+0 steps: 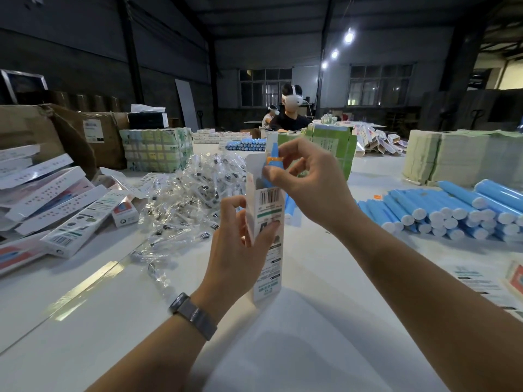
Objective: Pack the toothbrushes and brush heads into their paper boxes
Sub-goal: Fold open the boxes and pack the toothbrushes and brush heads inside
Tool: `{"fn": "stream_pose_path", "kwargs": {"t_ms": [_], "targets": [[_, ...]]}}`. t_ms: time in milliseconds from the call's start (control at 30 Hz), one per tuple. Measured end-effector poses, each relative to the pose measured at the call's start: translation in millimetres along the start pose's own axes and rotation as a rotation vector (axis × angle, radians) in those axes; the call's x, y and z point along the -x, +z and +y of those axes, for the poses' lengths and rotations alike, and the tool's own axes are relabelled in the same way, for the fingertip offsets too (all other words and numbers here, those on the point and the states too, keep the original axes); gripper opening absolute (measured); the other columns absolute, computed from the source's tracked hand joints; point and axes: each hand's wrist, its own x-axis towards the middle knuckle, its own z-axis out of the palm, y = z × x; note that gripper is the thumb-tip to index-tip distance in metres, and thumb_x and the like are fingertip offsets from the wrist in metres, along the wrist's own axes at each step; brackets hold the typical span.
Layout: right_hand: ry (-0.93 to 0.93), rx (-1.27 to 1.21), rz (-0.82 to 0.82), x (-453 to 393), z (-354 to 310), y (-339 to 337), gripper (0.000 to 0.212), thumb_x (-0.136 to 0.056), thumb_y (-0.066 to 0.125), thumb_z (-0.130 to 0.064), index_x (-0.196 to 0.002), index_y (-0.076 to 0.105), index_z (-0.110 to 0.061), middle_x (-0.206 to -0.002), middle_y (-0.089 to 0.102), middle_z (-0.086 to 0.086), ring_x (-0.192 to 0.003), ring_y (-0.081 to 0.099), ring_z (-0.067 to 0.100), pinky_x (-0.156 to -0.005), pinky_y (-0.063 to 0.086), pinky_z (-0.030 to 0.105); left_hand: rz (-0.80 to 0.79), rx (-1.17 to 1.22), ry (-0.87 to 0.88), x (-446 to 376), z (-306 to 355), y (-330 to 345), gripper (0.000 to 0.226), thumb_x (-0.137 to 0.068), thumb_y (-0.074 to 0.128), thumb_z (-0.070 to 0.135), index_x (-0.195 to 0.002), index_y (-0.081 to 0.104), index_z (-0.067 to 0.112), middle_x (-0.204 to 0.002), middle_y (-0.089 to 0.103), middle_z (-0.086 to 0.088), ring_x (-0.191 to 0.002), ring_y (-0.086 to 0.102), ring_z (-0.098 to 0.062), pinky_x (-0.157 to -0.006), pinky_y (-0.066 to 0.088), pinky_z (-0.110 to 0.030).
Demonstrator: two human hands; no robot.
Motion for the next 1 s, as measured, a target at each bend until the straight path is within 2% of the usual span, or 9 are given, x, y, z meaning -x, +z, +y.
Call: {"fn": "stream_pose_path", "kwargs": {"t_ms": [133, 300, 467, 567, 633, 733, 833, 900, 1000], "targets": [[0.004, -0.040, -0.029, 1.2, 2.6, 0.6, 0.027, -0.085, 0.073, -0.022, -0.102, 0.054, -0.032, -0.088, 0.060, -0.011, -0.066, 0.055, 0.002, -0.062, 0.053, 0.022, 0.010, -0.019, -0.007, -1.0, -2.6, -1.5, 0.035, -0.081, 0.065, 0.048, -0.096, 0.033, 0.045, -0.101, 0.071, 0.021, -0.083, 0.073, -0.010, -0.074, 0.061, -0.052], [-0.014, -0.030, -0.050, 2.1, 5.8, 4.5, 0.025, -0.088, 0.068, -0.016, -0.073, 0.057, -0.033, -0.088, 0.061, -0.009, -0.071, 0.055, 0.012, -0.065, 0.053, 0.023, 0.002, -0.035, 0.010, -1.7, -7.0, -3.7, 0.033, -0.088, 0.064, 0.031, -0.100, 0.034, 0.037, -0.099, 0.071, 0.021, -0.079, 0.072, -0.006, -0.071, 0.063, -0.040], [0.025, -0.136, -0.018, 5.2, 6.5, 10.2, 0.008, -0.089, 0.061, -0.029, -0.088, 0.060, -0.037, -0.086, 0.063, -0.010, -0.071, 0.059, 0.011, -0.066, 0.056, 0.033, 0.050, -0.114, 0.029, -3.9, -8.8, -5.9, 0.037, -0.093, 0.067, 0.021, -0.098, 0.032, 0.030, -0.095, 0.070, 0.020, -0.079, 0.071, -0.003, -0.065, 0.060, -0.027], [0.110, -0.244, 0.036, 5.6, 16.3, 19.0, 0.009, -0.087, 0.055, -0.031, -0.093, 0.059, -0.037, -0.086, 0.061, -0.009, -0.072, 0.058, 0.013, -0.059, 0.047, 0.026, 0.159, -0.211, 0.048, -7.1, -5.3, -12.0, 0.040, -0.088, 0.064, 0.033, -0.094, 0.025, 0.036, -0.092, 0.063, 0.021, -0.079, 0.069, -0.009, -0.064, 0.059, -0.038], [0.154, -0.216, 0.018, 6.9, 28.6, 30.1, 0.012, -0.092, 0.056, -0.022, -0.095, 0.060, -0.033, -0.086, 0.062, -0.007, -0.073, 0.058, 0.013, -0.061, 0.045, 0.026, 0.233, -0.290, 0.053, -9.2, -4.9, -17.9, 0.038, -0.083, 0.060, 0.036, -0.095, 0.023, 0.036, -0.090, 0.059, 0.014, -0.079, 0.066, -0.023, -0.063, 0.057, -0.048], [0.302, -0.061, -0.149, 6.3, 46.5, 61.3, 0.023, -0.092, 0.059, -0.010, -0.111, 0.061, -0.022, -0.085, 0.062, -0.006, -0.081, 0.060, 0.015, -0.070, 0.049, 0.026, 0.344, -0.429, 0.069, -14.1, -12.8, -27.9, 0.045, -0.084, 0.065, 0.028, -0.094, 0.022, 0.036, -0.085, 0.049, 0.011, -0.079, 0.056, -0.030, -0.060, 0.045, -0.041], [0.319, 0.105, -0.503, 0.7, 47.8, 104.2, 0.031, -0.093, 0.059, -0.021, -0.124, 0.059, -0.020, -0.099, 0.065, -0.003, -0.095, 0.061, 0.019, -0.080, 0.052, 0.029, 0.411, -0.436, 0.038, -20.1, -19.3, -34.3, 0.047, -0.084, 0.068, 0.021, -0.091, 0.023, 0.035, -0.085, 0.042, 0.012, -0.081, 0.049, -0.023, -0.059, 0.034, -0.031], [0.179, 0.236, -0.654, -3.6, 39.5, 127.2, 0.026, -0.097, 0.054, -0.032, -0.116, 0.064, -0.017, -0.105, 0.066, 0.001, -0.093, 0.059, 0.021, -0.075, 0.049, 0.030, 0.460, -0.425, -0.001, -23.5, -21.6, -38.5, 0.048, -0.084, 0.067, 0.020, -0.090, 0.023, 0.036, -0.089, 0.039, 0.010, -0.082, 0.047, -0.017, -0.061, 0.040, -0.027], [0.120, 0.264, -0.709, -0.7, 40.4, 149.2, 0.022, -0.096, 0.054, -0.033, -0.110, 0.063, -0.019, -0.101, 0.067, 0.006, -0.094, 0.063, 0.029, -0.079, 0.054, 0.041, 0.486, -0.392, -0.066, -24.7, -23.9, -43.0, 0.049, -0.084, 0.067, 0.020, -0.092, 0.023, 0.038, -0.099, 0.043, 0.004, -0.083, 0.052, -0.014, -0.070, 0.050, -0.036]]}}
